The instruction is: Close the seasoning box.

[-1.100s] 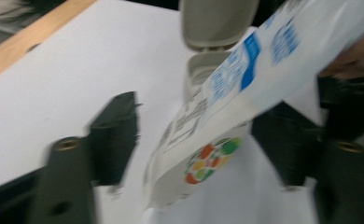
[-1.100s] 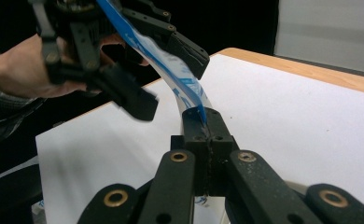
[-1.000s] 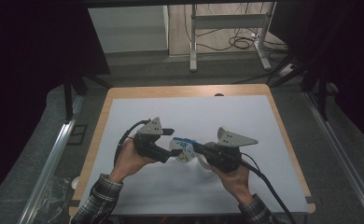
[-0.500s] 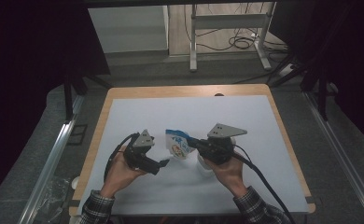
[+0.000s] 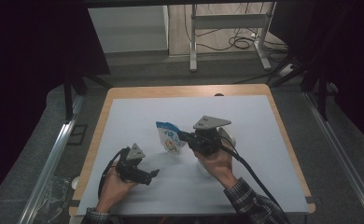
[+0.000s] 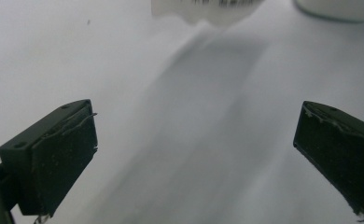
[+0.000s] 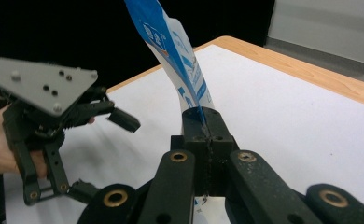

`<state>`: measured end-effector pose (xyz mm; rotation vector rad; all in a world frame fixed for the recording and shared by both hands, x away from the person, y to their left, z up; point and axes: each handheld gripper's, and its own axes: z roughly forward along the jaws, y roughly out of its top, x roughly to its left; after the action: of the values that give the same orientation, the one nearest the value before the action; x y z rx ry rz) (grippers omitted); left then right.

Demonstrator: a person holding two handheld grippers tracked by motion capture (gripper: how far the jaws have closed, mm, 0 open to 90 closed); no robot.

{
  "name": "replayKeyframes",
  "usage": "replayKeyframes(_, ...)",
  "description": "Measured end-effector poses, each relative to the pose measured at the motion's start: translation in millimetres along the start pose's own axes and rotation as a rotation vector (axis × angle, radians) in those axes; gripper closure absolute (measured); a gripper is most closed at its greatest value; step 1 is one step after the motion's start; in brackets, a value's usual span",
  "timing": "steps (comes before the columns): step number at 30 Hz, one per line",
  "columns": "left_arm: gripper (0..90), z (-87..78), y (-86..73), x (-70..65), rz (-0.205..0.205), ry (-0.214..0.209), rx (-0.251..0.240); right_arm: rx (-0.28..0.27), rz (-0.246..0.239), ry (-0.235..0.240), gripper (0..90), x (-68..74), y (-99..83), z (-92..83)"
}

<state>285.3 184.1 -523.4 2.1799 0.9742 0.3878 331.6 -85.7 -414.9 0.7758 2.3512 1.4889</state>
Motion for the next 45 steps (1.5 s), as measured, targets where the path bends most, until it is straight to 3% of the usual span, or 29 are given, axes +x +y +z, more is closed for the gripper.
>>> replayKeyframes(8, 0.0, 5.6, -21.4, 2.5, -0.071, 0.039, 0.039, 0.035, -0.021, -0.009, 89.8, 2.9, 12.5, 18.8)
replayKeyframes(11, 0.0, 8.9, -26.5, 2.6, -0.068, 0.054, 0.057, 0.050, -0.027, -0.012, 89.7, 4.7, 17.4, 27.1)
replayKeyframes(13, 0.0, 10.5, -29.0, 3.3, -0.092, 0.040, 0.047, 0.060, -0.032, -0.014, 89.8, 5.5, 20.7, 32.6)
replayKeyframes(22, 0.0, 10.5, -32.5, 5.2, -0.095, 0.032, 0.022, 0.094, -0.034, -0.018, 89.8, 8.2, 33.6, 58.8)
replayKeyframes(34, 0.0, 10.7, -33.0, 5.4, -0.090, 0.036, 0.018, 0.147, -0.025, -0.038, 89.7, 4.8, 37.0, 90.7)
replayKeyframes(45, 0.0, 10.6, -33.2, 5.5, -0.088, 0.037, 0.019, 0.177, -0.026, -0.048, 87.9, -1.0, 34.0, 97.0)
